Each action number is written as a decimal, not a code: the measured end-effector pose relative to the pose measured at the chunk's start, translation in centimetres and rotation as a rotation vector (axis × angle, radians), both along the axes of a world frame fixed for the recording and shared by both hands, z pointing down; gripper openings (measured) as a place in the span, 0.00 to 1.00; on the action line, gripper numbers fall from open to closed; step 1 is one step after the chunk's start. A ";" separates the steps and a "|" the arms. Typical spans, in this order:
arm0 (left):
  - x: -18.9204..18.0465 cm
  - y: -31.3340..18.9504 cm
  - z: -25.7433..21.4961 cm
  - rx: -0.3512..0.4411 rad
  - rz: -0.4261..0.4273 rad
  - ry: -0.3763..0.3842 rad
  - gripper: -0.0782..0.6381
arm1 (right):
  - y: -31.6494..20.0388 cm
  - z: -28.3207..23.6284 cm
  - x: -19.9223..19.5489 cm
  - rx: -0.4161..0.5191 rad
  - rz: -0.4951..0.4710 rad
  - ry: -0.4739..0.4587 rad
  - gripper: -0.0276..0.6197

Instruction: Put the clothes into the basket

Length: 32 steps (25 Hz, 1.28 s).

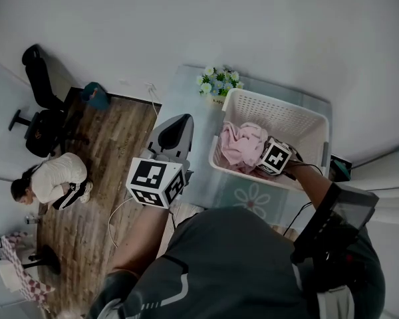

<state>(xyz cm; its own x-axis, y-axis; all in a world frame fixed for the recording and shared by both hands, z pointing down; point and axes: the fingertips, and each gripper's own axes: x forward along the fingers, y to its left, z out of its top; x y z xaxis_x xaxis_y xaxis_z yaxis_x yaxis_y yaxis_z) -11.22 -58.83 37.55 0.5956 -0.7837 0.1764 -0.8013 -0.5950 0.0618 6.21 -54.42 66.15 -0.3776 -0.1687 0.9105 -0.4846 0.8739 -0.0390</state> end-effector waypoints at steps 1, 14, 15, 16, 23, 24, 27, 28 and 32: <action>0.0 -0.1 0.2 -0.006 0.004 0.001 0.12 | 0.2 0.4 -0.1 -0.014 -0.014 0.012 0.53; -0.1 -0.6 1.7 -0.041 0.009 -0.003 0.12 | 0.4 4.1 -1.1 -0.149 -0.140 0.199 0.58; -0.3 -0.7 1.8 -0.044 0.005 -0.003 0.12 | 0.3 4.4 -1.2 -0.167 -0.139 0.217 0.59; -0.3 -0.7 2.0 -0.047 0.002 -0.003 0.12 | 0.3 4.7 -1.3 -0.187 -0.143 0.239 0.61; -1.2 -0.6 2.4 -0.061 -0.013 0.004 0.12 | 0.4 5.1 -1.6 -0.223 -0.172 0.282 0.64; -1.3 -0.7 2.5 -0.063 -0.017 0.006 0.12 | 0.4 5.1 -1.7 -0.221 -0.169 0.283 0.64; -1.4 -0.6 2.5 -0.067 -0.021 0.010 0.12 | 0.3 5.2 -1.7 -0.207 -0.168 0.284 0.65; -1.3 -0.6 2.5 -0.068 -0.019 0.011 0.12 | 0.3 5.2 -1.7 -0.204 -0.166 0.284 0.65; -0.9 -0.4 2.5 -0.066 -0.010 0.008 0.12 | 0.2 5.3 -1.6 -0.199 -0.162 0.282 0.65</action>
